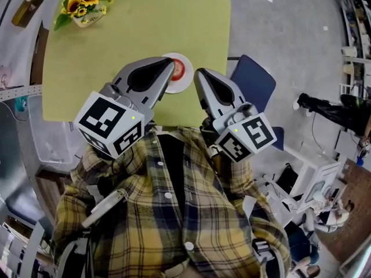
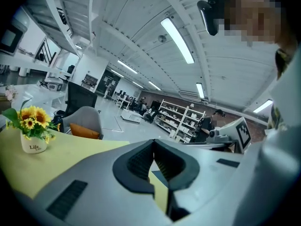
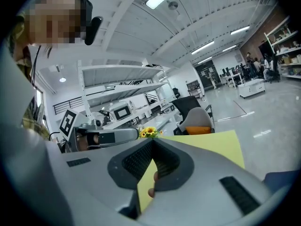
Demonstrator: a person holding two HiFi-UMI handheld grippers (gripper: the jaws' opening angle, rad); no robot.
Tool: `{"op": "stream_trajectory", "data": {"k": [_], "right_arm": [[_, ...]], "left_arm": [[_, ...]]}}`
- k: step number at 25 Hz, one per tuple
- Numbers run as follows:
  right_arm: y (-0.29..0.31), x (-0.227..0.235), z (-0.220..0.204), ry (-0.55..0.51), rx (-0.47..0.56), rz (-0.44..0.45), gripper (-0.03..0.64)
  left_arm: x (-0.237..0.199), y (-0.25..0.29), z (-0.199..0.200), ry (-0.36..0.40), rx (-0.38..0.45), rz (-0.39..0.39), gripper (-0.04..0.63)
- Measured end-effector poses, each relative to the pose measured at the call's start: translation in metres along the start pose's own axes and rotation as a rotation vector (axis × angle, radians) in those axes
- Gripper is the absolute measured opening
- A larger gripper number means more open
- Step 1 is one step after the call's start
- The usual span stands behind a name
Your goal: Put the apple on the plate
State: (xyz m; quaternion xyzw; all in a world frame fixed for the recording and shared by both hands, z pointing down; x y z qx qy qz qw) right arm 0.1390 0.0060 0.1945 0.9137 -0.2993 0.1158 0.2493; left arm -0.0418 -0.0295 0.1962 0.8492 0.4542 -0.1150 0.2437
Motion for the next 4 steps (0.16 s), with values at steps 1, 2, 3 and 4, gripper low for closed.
{"op": "stream_trajectory", "data": {"k": [1,2,3,4], "right_arm": [[0.002,0.004,0.002,-0.003,0.0,-0.004,-0.003],[0.003,0.009,0.003,-0.007,0.002,-0.011,-0.003],[0.004,0.013,0.005,-0.01,0.003,-0.018,-0.003],[0.006,0.018,0.007,-0.014,0.004,-0.025,-0.003]], "left_arm": [[-0.004,0.006,0.004,0.01,-0.005,-0.019,0.009],[-0.008,0.012,0.008,0.019,-0.01,-0.039,0.009],[-0.013,0.018,0.012,0.027,-0.015,-0.058,0.009],[-0.017,0.024,0.016,0.035,-0.021,-0.076,0.009]]}}
Point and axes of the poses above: the fingertips, and each gripper's own axes: y forward along the fingers, x to its right, z out of its top, the point moved 9 cm from there along -y, backward along the fingers, and after that the axes turned 7 degrees about -x, right-handed, at the moved point
